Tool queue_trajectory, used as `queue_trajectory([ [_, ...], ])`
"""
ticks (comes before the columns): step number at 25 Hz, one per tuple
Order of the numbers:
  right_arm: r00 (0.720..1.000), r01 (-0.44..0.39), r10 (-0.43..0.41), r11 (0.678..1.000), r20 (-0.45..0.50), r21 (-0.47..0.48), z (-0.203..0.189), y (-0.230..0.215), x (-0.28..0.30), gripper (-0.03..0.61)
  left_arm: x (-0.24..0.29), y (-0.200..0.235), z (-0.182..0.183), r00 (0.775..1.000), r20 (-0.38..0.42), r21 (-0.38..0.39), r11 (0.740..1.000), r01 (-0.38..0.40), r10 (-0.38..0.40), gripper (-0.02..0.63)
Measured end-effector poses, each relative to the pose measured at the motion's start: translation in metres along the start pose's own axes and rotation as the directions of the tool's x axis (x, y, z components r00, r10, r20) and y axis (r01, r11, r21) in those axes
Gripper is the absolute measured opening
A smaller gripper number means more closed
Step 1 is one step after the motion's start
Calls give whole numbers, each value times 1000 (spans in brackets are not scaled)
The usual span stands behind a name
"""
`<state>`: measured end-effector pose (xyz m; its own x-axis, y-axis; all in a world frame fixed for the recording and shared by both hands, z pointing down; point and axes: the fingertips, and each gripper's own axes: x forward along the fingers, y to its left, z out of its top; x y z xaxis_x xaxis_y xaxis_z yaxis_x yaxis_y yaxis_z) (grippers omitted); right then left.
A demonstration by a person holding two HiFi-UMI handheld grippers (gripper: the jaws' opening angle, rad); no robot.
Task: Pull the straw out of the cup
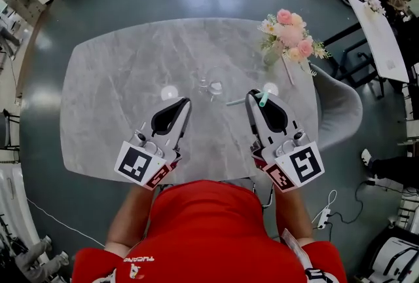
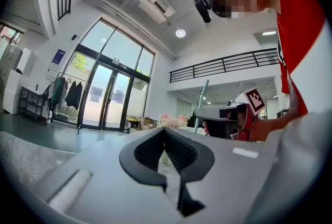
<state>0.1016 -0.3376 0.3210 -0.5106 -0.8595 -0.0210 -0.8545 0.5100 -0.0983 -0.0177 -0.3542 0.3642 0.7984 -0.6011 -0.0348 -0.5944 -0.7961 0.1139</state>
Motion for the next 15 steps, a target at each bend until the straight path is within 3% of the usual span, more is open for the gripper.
queue_trajectory([
  [15,1000,-9,10,999,-25,34,-19,8,-15,17,-7,0,-2,1000,-5,-11,1000,-10,9,6],
])
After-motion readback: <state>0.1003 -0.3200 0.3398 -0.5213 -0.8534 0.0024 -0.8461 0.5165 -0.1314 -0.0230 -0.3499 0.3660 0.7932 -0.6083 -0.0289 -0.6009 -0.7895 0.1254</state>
